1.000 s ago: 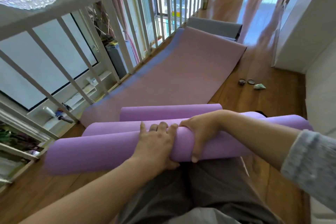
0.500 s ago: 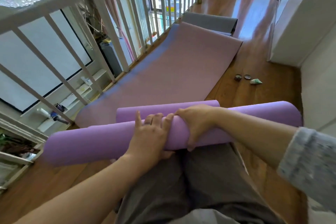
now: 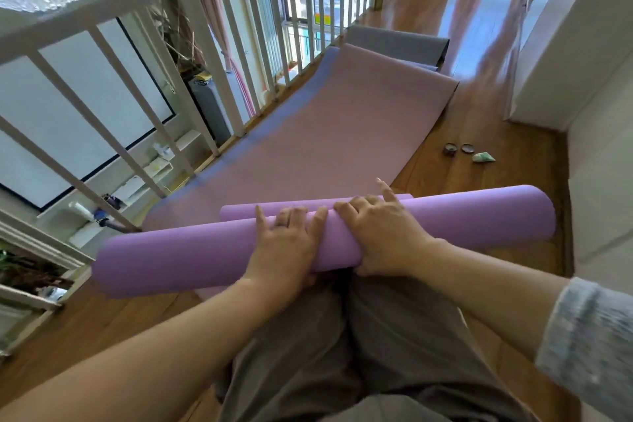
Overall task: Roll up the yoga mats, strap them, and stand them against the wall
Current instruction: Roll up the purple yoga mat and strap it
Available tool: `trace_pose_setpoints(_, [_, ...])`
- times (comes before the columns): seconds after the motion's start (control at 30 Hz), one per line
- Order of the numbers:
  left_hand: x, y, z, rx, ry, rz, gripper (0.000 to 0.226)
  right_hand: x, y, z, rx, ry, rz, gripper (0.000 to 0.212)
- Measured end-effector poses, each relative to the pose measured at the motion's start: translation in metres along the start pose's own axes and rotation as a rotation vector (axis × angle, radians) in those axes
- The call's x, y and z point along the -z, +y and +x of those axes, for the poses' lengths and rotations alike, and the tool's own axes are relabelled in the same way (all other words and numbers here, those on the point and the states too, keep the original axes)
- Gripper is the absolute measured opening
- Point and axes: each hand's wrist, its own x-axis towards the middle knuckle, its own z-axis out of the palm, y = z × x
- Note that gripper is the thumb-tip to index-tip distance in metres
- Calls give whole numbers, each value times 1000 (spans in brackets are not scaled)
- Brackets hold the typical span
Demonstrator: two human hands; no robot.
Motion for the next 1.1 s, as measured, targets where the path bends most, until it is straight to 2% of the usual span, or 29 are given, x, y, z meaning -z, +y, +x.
trace_pose_setpoints(0.13, [5,1,-2,5,48,-39,90,4,0,-1,16,-8,-20,81])
trace_pose_setpoints(0.37, [59,-7,-41,-27,85,-13,96,70,-5,-31,85,2,-58,71])
trace_pose_setpoints(0.47, [53,8,-64,-59,-12,-6,98,65,-24,-55,111,-84,-73,71])
trace_pose_setpoints(0.57, [30,22,-64,-86,-122,-63,101,41,-32,-67,84,-148,35,77])
trace_pose_setpoints(0.63, [23,18,-57,-106,-140,-125,103,28,-30,-71,50,-115,71,87])
trace_pose_setpoints(0.7, [23,11,-49,-143,-157,-188,105,15,-31,-74,74,-36,-47,97])
trace_pose_setpoints(0.77, [25,2,-38,-174,-199,-254,107,6,-33,-75,51,93,-79,101])
trace_pose_setpoints(0.8, [26,-1,-33,-181,-228,-290,107,8,-34,-73,52,91,-56,101])
trace_pose_setpoints(0.9, [28,-8,-28,-159,-258,-356,101,20,-32,-62,46,-71,-12,89])
trace_pose_setpoints(1.03, [16,6,-42,-88,-60,-130,99,29,-10,-38,56,-210,187,88])
trace_pose_setpoints(1.1, [11,9,-43,-68,-7,-109,101,34,-7,-30,79,-247,187,92])
